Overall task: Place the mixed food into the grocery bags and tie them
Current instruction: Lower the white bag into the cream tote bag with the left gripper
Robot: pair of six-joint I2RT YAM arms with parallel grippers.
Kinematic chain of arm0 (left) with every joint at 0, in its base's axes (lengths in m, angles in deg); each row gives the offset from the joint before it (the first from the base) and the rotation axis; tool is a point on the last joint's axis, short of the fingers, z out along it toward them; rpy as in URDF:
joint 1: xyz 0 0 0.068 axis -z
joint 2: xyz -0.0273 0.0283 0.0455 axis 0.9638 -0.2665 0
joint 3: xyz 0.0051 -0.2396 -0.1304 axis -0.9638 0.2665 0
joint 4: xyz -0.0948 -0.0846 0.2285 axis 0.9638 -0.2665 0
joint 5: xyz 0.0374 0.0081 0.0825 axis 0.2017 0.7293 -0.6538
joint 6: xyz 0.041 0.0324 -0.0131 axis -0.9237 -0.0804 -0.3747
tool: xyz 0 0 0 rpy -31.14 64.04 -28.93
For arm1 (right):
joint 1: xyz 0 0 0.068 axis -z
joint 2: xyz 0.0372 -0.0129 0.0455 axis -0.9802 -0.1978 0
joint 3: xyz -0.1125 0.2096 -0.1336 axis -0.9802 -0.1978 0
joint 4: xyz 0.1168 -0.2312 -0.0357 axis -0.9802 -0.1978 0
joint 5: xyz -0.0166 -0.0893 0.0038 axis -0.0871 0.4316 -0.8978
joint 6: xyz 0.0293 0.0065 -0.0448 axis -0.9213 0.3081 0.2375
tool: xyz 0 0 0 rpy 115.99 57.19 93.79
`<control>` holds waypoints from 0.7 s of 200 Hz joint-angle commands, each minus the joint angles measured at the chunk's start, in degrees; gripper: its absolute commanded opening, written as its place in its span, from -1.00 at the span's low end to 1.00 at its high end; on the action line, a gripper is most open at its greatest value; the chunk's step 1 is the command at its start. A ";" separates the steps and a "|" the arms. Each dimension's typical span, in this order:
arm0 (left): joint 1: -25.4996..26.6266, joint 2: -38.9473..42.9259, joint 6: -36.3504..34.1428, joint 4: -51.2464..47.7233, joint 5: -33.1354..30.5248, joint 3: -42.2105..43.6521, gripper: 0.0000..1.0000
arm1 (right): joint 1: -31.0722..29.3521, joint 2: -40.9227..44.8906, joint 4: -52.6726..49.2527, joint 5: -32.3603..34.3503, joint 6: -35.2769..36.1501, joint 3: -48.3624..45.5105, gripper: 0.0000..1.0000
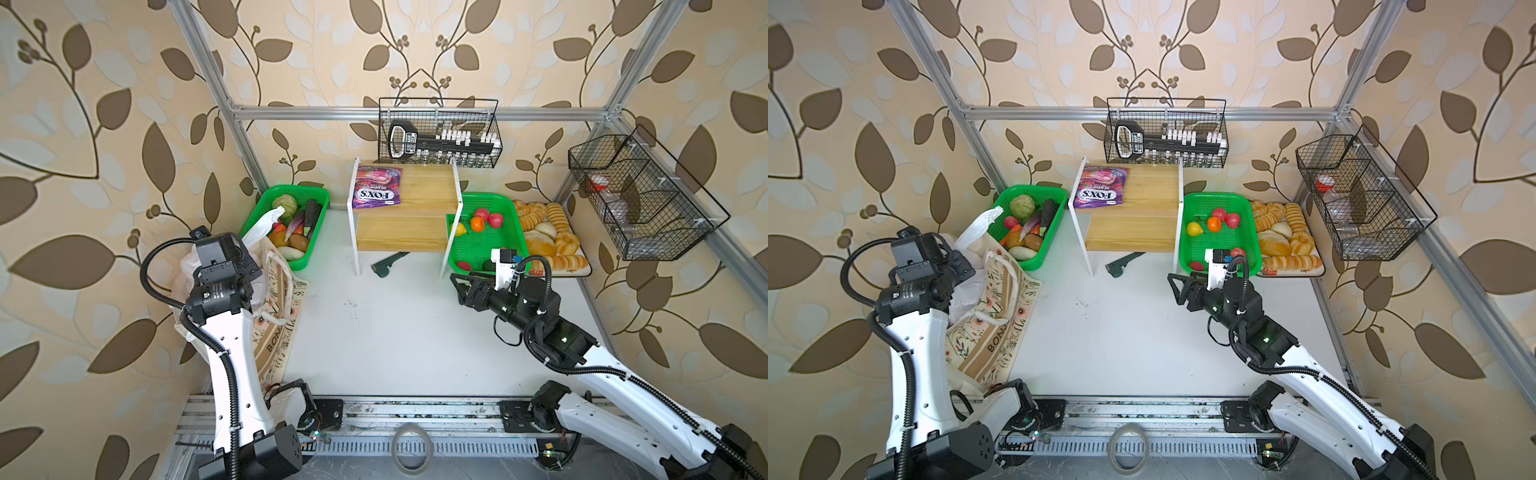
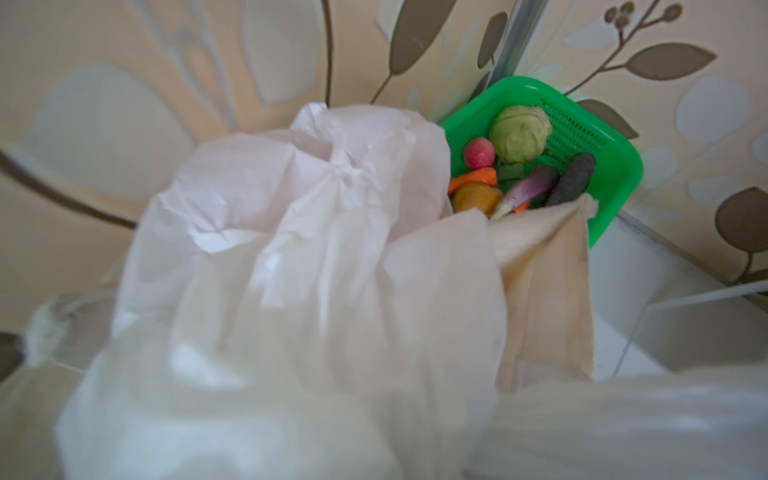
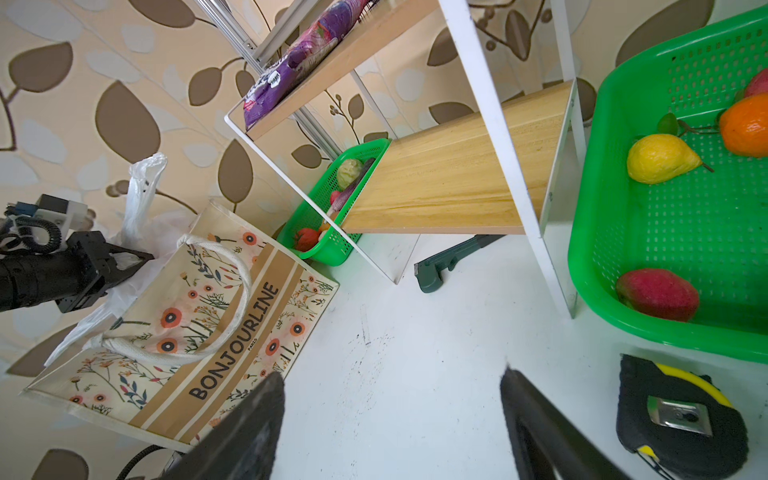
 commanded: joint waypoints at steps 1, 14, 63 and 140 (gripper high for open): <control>-0.02 0.87 5.88 -0.62 14.87 1.44 -1.00 | -0.36 1.26 -0.11 -0.05 0.30 0.97 0.63; 0.03 1.51 7.68 -3.08 19.30 2.23 -1.00 | -0.38 1.56 0.13 0.03 -0.11 0.57 0.63; 0.69 10.41 13.87 -8.56 18.60 -3.31 -1.00 | -0.33 1.32 1.25 0.05 -0.73 -0.14 0.63; 2.23 8.36 18.86 -10.59 16.34 -4.56 -1.00 | -0.35 0.18 1.33 -0.08 -0.38 0.15 0.63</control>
